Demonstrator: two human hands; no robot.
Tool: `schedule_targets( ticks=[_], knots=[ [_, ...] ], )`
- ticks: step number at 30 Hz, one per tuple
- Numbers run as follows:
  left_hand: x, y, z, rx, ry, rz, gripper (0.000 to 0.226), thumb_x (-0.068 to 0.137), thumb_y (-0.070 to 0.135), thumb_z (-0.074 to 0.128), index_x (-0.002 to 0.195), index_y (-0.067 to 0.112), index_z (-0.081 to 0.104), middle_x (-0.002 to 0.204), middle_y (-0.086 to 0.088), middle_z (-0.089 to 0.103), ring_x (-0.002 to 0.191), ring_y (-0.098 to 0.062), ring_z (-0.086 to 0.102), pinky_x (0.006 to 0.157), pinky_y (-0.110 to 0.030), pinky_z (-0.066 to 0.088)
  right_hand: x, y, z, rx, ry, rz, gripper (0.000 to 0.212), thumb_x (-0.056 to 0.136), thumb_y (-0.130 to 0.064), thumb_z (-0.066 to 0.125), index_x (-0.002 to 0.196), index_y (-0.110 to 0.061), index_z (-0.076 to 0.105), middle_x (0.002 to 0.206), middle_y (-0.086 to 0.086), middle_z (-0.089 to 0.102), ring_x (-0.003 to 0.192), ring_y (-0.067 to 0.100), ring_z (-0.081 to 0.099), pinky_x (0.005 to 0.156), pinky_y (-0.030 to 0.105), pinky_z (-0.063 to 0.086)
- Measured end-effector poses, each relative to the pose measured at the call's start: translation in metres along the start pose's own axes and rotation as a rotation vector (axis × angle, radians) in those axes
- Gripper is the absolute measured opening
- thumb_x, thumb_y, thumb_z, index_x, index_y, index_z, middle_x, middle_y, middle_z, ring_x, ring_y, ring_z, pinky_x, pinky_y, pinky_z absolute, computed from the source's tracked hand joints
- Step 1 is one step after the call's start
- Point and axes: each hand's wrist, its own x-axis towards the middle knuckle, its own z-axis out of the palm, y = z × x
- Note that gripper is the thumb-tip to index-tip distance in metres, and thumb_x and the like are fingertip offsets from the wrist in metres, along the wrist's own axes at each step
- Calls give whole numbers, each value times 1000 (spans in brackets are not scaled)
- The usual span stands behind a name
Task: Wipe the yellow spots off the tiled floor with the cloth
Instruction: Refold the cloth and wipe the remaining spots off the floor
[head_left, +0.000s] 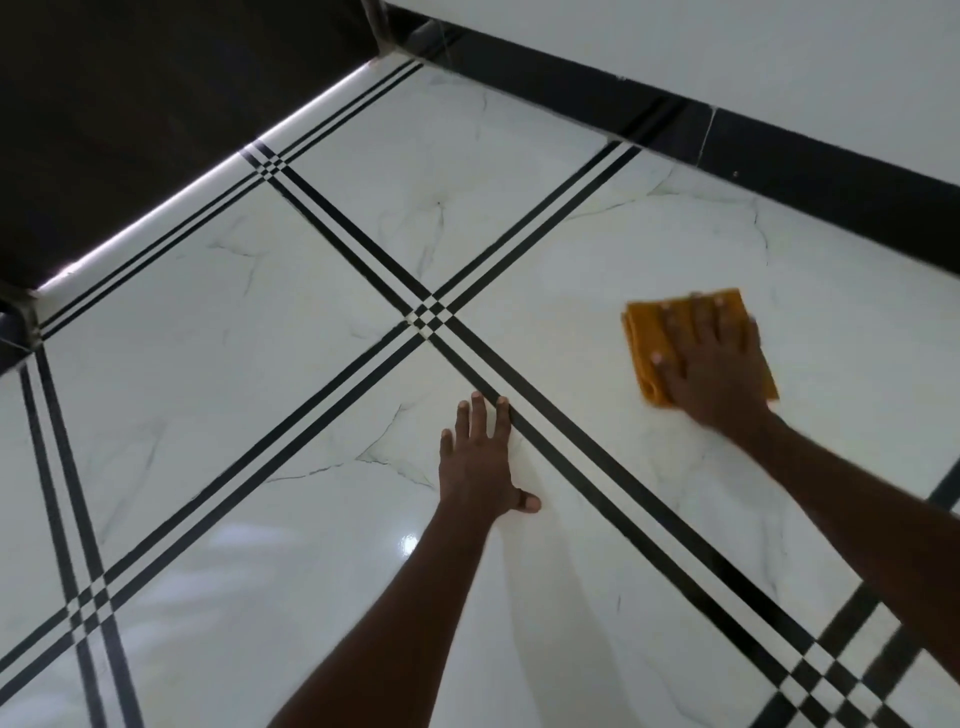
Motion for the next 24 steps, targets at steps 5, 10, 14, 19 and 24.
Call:
schedule_targets(
  ticks=[5, 10, 14, 19, 24],
  knots=[
    [4, -4, 5, -36, -18, 6, 140, 68, 62, 81, 158, 23, -19, 165, -12, -26, 153, -33, -20, 126, -52, 7, 56, -102, 15, 94, -3, 11, 78, 93, -54, 19, 159, -15, 30, 165, 24, 26, 151, 50, 24, 121, 71, 11],
    [2, -1, -1, -26, 4, 10, 141, 66, 66, 79, 159, 22, -17, 166, -14, -22, 154, -35, -14, 125, -53, 11, -79, -41, 14, 23, -26, -197, 71, 99, -55, 32, 163, -26, 20, 168, 12, 25, 155, 38, 20, 122, 61, 19],
    [1, -1, -2, 4, -2, 3, 140, 68, 66, 79, 159, 19, -17, 166, -15, -20, 154, -36, -13, 125, -52, 13, -87, 60, -1, -9, -39, 61, 73, 99, -56, 22, 162, -19, 25, 166, 19, 28, 151, 44, 27, 119, 64, 24],
    [4, -2, -1, -2, -16, 8, 141, 67, 66, 79, 159, 19, -17, 166, -15, -22, 154, -35, -14, 125, -51, 10, 31, 8, -2, 128, 2, 243, 86, 91, -62, 11, 160, -14, 25, 165, 26, 22, 151, 51, 20, 120, 70, 10],
    [7, -9, 4, -62, -25, 30, 141, 66, 69, 79, 159, 24, -17, 165, -13, -25, 154, -34, -17, 126, -51, 7, 13, -96, 24, 108, 20, -65, 74, 97, -56, 18, 161, -19, 28, 167, 18, 24, 155, 43, 18, 122, 66, 11]
  ],
)
